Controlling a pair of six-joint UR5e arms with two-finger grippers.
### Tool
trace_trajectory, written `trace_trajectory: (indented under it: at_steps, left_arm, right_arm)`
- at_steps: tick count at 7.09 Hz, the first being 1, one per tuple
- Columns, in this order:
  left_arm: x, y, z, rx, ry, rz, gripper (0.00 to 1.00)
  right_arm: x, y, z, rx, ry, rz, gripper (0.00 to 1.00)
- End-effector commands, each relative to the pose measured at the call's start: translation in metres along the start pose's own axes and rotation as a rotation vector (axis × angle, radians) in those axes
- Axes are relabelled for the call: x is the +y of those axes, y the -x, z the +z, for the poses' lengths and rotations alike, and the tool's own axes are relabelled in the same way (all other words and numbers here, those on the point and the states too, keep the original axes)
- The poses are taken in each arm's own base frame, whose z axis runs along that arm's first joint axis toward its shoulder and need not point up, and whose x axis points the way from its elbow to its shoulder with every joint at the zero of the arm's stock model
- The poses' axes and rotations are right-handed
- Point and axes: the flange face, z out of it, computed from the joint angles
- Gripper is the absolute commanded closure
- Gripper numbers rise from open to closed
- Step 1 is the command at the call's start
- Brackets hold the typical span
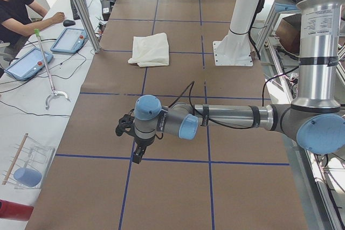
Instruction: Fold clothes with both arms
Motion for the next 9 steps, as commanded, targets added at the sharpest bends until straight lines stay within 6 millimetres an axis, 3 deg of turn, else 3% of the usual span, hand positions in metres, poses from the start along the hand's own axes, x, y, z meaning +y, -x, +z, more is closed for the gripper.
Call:
trace_trajectory:
  at_steps: [1, 2, 3, 5, 9]
  left_arm:
    - [0.001, -0.005, -0.004, 0.016, 0.024, -0.029, 0.00]
    - [0.001, -0.006, -0.005, 0.016, 0.024, -0.029, 0.00]
    - [0.001, -0.006, -0.005, 0.014, 0.024, -0.029, 0.00]
    - [0.002, -0.005, -0.004, 0.011, 0.026, -0.030, 0.00]
    - [0.002, -0.004, -0.001, 0.010, 0.029, -0.033, 0.00]
  right_arm:
    - [0.005, -0.011, -0.012, -0.003, -0.021, 0.033, 0.00]
    - [0.012, -0.018, -0.025, -0.005, -0.048, 0.054, 0.00]
    - [0.024, -0.008, -0.034, -0.007, -0.064, 0.047, 0.00]
    - [0.025, 0.015, -0.054, -0.022, -0.105, 0.171, 0.00]
    - [0.020, 0.024, -0.048, -0.031, -0.091, 0.158, 0.00]
